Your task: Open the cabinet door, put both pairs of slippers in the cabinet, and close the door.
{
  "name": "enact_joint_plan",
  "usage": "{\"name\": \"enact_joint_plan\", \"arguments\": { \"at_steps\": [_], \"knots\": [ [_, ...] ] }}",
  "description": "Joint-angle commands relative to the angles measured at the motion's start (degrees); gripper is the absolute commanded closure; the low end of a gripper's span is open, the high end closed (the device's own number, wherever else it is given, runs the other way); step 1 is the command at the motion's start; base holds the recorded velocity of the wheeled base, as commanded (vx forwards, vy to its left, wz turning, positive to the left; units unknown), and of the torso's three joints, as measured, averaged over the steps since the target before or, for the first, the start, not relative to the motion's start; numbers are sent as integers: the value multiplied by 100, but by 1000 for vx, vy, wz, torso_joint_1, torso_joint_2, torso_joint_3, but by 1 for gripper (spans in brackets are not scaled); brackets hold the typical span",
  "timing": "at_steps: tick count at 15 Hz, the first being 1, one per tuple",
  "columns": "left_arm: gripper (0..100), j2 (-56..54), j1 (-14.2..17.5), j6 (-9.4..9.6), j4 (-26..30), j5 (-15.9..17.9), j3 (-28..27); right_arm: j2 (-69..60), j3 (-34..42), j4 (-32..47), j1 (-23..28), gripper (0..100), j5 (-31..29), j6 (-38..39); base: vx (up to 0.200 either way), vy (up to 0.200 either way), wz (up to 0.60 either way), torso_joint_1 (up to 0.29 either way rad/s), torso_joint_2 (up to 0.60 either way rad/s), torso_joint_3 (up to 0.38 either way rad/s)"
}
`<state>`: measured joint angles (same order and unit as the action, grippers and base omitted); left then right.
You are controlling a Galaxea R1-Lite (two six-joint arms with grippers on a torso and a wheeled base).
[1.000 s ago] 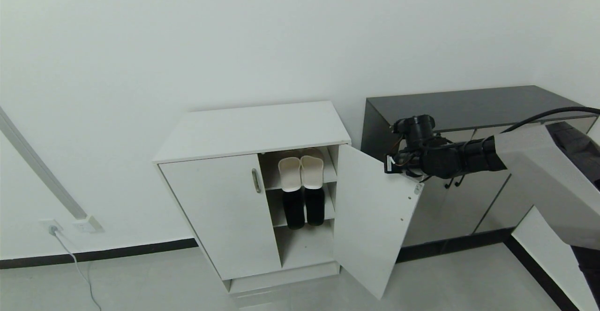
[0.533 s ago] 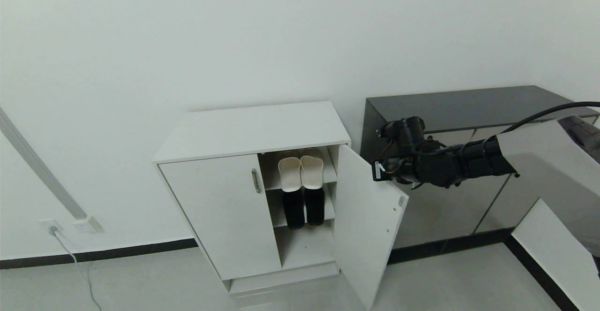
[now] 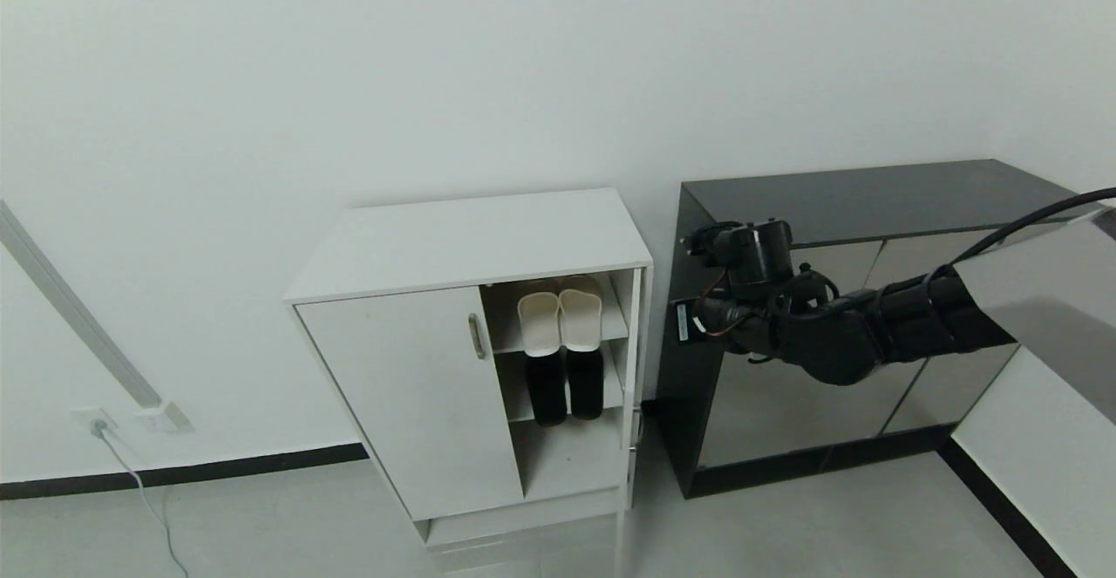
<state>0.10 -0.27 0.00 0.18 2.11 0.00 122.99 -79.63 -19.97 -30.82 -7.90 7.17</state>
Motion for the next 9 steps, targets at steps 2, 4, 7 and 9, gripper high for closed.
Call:
{"name": "enact_joint_plan", "arguments": {
  "at_steps": [2, 4, 7, 9],
  "knots": [
    [100, -1, 0, 0, -1, 0, 0, -267, 853, -745, -91, 100, 254, -392, 0, 0, 0, 0, 0, 0],
    [100, -1, 0, 0, -1, 0, 0, -258, 1055, -1106, -117, 100, 254, -392, 0, 0, 0, 0, 0, 0],
    [100, -1, 0, 0, -1, 0, 0, -267, 1318, -1238, -249, 100, 263, -348, 0, 0, 200, 1, 1, 1],
    [100, -1, 0, 0, -1, 0, 0, -249, 1415, -1422, -328, 100, 324, -348, 0, 0, 600, -5, 0, 2]
  ]
}}
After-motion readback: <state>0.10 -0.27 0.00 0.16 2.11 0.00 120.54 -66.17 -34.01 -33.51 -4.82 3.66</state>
